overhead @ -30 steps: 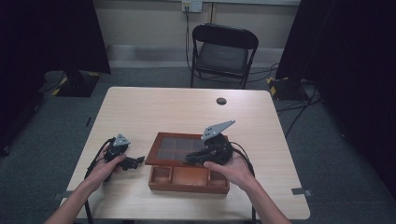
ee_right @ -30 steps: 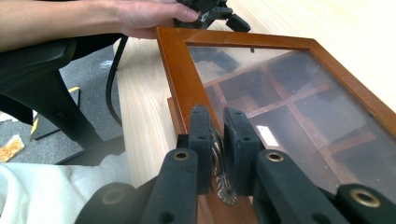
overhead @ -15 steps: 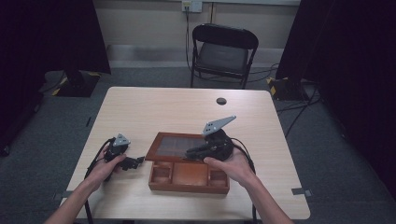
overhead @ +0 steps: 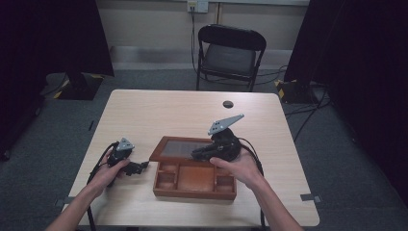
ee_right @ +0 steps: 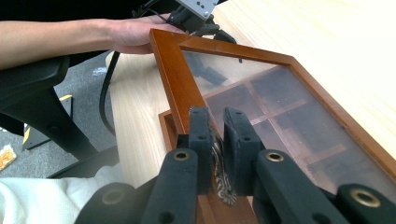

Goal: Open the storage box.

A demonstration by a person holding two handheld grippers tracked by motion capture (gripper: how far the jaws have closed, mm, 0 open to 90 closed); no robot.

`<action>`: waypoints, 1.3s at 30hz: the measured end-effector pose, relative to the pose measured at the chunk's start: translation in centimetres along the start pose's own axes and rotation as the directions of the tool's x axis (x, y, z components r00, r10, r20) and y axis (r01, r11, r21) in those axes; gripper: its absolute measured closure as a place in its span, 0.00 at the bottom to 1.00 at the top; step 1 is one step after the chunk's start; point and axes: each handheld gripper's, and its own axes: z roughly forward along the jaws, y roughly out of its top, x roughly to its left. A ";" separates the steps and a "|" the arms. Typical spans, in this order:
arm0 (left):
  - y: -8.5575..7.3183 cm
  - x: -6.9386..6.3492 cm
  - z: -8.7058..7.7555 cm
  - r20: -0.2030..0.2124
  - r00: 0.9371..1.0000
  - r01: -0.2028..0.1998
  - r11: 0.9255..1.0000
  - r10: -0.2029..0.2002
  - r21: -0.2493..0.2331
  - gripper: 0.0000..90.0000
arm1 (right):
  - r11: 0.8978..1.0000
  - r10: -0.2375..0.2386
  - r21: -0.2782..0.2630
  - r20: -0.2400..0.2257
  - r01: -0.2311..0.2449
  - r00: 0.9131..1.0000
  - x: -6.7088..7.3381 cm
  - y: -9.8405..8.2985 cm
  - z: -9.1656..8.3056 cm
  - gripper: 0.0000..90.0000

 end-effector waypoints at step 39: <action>0.0 0.1 0.0 0.000 1.000 -0.010 1.000 0.010 0.006 0.05 | 0.999 0.026 -0.038 0.019 -0.025 0.999 -1.0 1.6 -0.9 0.92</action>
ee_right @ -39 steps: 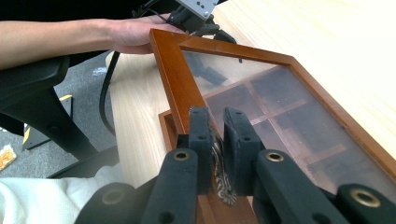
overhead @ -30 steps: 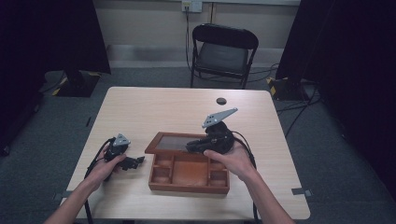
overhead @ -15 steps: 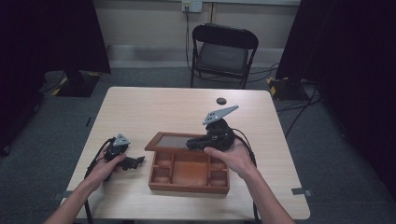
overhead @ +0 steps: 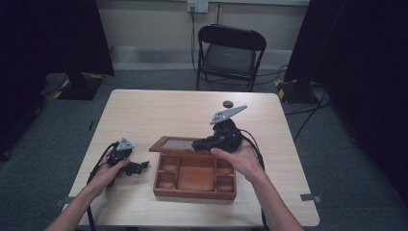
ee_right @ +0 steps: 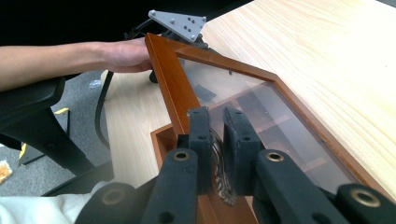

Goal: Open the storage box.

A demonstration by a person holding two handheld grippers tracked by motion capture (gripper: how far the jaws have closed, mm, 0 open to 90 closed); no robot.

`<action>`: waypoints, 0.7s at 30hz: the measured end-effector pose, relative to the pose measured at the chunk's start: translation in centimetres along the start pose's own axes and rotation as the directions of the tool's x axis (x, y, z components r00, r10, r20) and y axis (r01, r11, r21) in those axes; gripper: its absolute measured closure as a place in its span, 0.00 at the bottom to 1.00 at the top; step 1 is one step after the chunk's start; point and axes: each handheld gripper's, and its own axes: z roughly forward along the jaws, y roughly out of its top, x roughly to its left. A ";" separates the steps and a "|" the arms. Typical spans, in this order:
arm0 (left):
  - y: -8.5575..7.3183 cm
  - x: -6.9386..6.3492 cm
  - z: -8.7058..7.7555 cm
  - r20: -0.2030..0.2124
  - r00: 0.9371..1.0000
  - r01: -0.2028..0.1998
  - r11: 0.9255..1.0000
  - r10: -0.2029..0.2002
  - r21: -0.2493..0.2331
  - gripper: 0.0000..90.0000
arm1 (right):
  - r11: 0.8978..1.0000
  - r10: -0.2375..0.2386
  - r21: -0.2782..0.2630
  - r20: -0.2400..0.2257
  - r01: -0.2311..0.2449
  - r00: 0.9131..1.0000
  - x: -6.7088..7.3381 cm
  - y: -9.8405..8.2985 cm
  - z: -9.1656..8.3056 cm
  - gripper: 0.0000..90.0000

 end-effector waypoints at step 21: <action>0.0 0.0 0.0 0.000 1.000 0.003 1.000 -0.003 -0.002 0.05 | 1.000 0.009 -0.021 0.013 -0.008 1.000 -0.4 0.5 -0.3 0.92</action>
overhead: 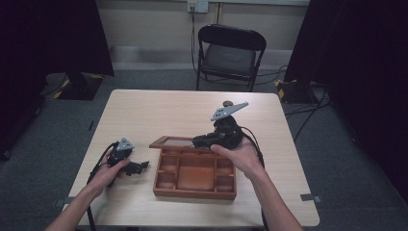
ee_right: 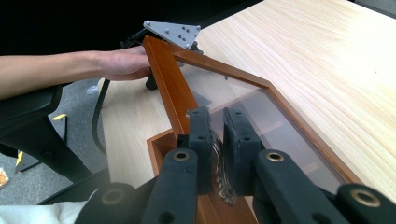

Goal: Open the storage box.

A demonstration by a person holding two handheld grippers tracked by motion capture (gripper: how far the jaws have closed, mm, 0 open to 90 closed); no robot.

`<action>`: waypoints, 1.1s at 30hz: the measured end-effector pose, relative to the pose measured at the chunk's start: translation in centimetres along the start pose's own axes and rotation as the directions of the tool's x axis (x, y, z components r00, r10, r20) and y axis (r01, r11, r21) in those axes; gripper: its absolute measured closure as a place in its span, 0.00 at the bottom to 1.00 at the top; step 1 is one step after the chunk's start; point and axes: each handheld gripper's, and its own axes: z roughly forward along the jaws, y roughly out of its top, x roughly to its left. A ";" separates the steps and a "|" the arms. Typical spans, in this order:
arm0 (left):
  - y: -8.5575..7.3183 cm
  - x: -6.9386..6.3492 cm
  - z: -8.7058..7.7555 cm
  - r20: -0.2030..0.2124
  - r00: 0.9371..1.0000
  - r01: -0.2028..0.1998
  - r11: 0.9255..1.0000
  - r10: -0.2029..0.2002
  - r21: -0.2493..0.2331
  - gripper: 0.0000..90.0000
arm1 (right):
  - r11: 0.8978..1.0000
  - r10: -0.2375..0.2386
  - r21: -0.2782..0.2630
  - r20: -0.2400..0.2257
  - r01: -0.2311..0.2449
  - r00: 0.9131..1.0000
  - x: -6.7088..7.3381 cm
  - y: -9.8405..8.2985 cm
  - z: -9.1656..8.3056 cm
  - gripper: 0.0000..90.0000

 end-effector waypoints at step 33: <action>0.0 0.1 0.0 0.002 1.000 -0.004 1.000 0.004 0.001 0.05 | 0.999 0.017 -0.037 0.012 -0.017 1.000 -1.0 1.2 -0.4 0.92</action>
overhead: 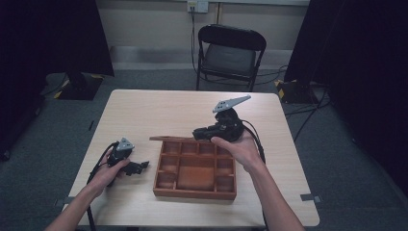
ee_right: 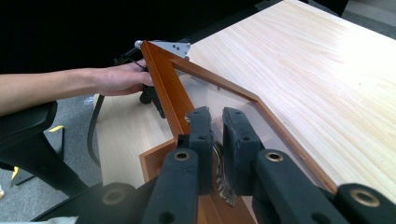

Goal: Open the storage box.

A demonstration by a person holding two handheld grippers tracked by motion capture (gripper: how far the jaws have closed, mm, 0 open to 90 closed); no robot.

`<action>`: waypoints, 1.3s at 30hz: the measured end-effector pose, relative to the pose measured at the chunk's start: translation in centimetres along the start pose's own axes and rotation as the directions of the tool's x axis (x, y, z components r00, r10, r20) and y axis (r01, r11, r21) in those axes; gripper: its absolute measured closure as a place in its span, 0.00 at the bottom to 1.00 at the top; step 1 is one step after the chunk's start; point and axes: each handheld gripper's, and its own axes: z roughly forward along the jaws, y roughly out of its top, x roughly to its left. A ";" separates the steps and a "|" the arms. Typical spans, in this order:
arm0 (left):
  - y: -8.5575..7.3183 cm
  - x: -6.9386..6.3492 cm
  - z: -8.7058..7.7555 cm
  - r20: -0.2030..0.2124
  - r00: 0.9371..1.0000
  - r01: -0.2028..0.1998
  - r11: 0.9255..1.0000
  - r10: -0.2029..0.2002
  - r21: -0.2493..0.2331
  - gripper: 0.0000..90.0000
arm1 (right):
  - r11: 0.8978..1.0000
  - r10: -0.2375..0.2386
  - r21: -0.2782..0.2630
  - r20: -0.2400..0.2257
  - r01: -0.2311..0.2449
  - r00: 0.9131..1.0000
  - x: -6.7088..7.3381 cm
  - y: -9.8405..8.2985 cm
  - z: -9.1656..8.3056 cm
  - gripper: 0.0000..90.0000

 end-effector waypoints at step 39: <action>0.0 0.0 0.0 0.002 1.000 0.001 1.000 -0.001 0.001 0.05 | 0.999 0.005 -0.045 0.005 -0.005 1.000 -0.9 0.6 -0.2 0.93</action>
